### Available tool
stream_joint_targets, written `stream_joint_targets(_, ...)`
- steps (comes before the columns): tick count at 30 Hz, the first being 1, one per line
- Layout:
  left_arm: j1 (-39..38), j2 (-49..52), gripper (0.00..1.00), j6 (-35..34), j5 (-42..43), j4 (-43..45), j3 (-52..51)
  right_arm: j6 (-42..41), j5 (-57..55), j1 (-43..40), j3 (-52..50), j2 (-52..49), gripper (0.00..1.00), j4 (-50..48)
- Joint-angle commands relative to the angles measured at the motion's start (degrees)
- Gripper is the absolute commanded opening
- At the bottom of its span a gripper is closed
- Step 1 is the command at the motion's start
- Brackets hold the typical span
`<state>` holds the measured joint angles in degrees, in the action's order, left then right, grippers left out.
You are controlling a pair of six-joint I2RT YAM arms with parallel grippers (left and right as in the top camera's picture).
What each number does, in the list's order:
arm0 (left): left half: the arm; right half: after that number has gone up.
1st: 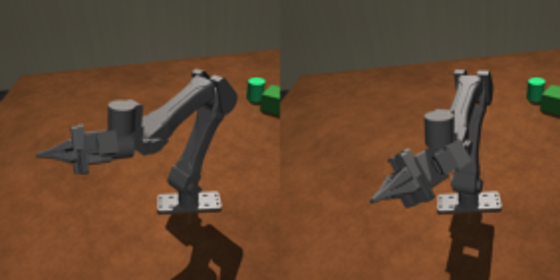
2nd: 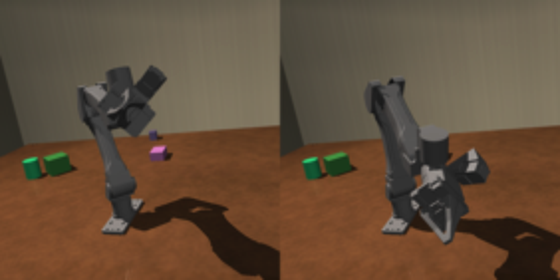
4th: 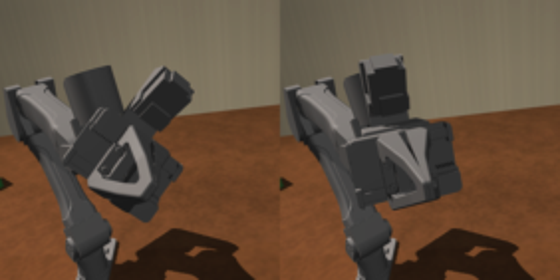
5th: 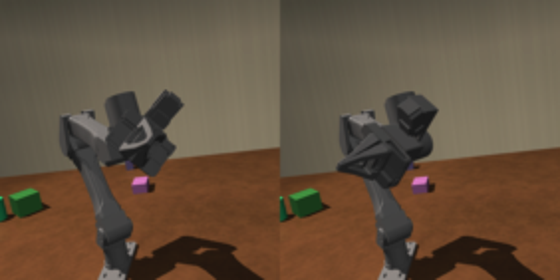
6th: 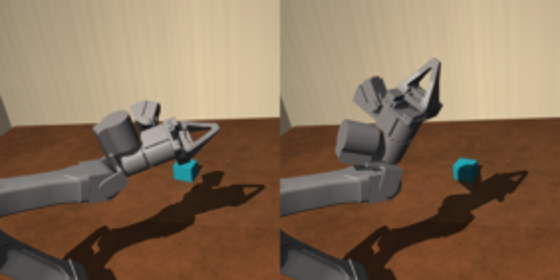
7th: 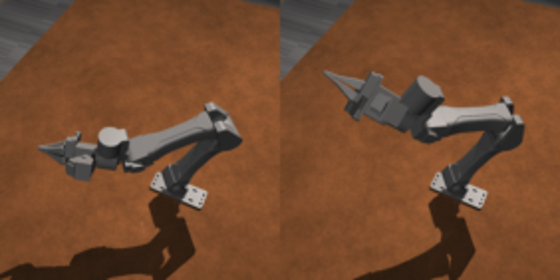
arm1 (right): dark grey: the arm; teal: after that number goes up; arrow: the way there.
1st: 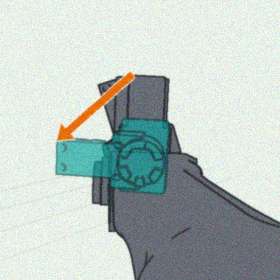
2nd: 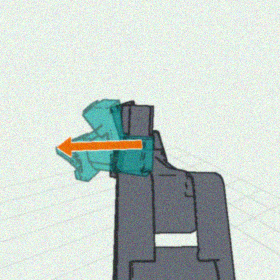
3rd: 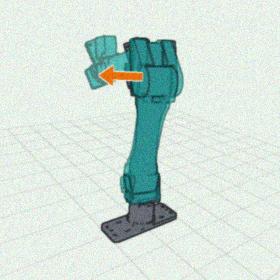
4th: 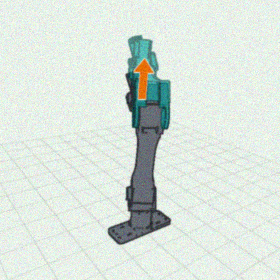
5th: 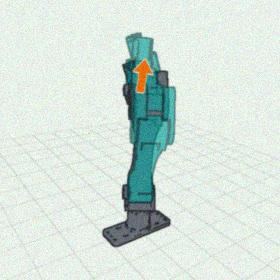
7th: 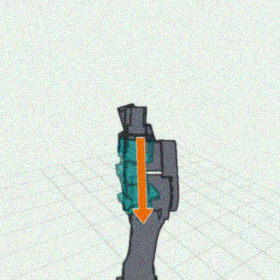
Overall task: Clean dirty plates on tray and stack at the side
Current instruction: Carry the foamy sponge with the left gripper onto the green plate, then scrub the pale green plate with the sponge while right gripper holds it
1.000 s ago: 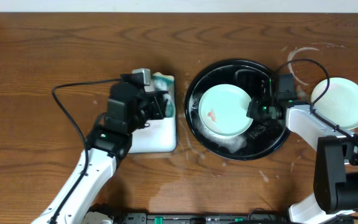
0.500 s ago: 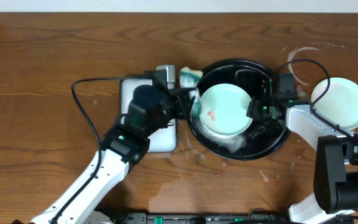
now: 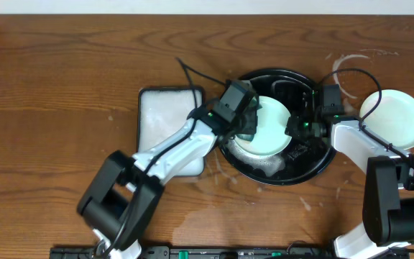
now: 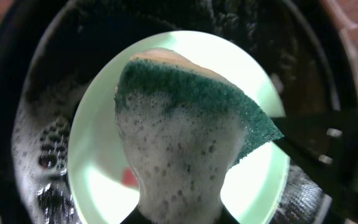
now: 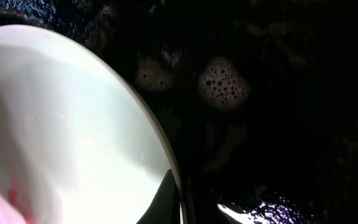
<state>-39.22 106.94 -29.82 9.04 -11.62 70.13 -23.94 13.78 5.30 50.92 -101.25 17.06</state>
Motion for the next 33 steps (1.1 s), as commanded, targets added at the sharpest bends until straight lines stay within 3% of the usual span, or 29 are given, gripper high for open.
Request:
stream_joint_targets(1,-0.7,1.1,0.08,2.1,-0.5,-0.2,1.9,-1.3,1.7,1.0,-2.3,-4.3,0.01,1.6)
stream_joint_targets(7,-3.1,1.4,0.08,1.6,-0.6,5.1,1.9,-1.3,1.7,1.0,-2.3,-4.3,0.01,1.5)
stream_joint_targets(14,-5.2,5.1,0.08,-4.2,-2.6,14.4,1.9,-1.3,1.8,1.0,-2.3,-4.3,0.01,1.9)
stream_joint_targets(24,-4.7,13.3,0.08,-7.3,-5.8,14.3,1.9,-1.3,2.4,1.0,-2.3,-4.3,0.01,2.6)
stream_joint_targets(27,-4.4,13.5,0.10,-7.3,-10.1,11.5,1.9,-1.3,2.4,1.0,-2.3,-4.3,0.01,2.7)
stream_joint_targets(30,-3.2,13.5,0.12,-2.1,-16.2,6.6,1.9,-1.2,2.4,1.0,-2.3,-4.3,0.01,2.7)
stream_joint_targets(33,-2.1,13.3,0.11,4.0,-16.2,3.5,1.9,-0.7,2.4,1.0,-2.3,-4.3,0.01,2.7)
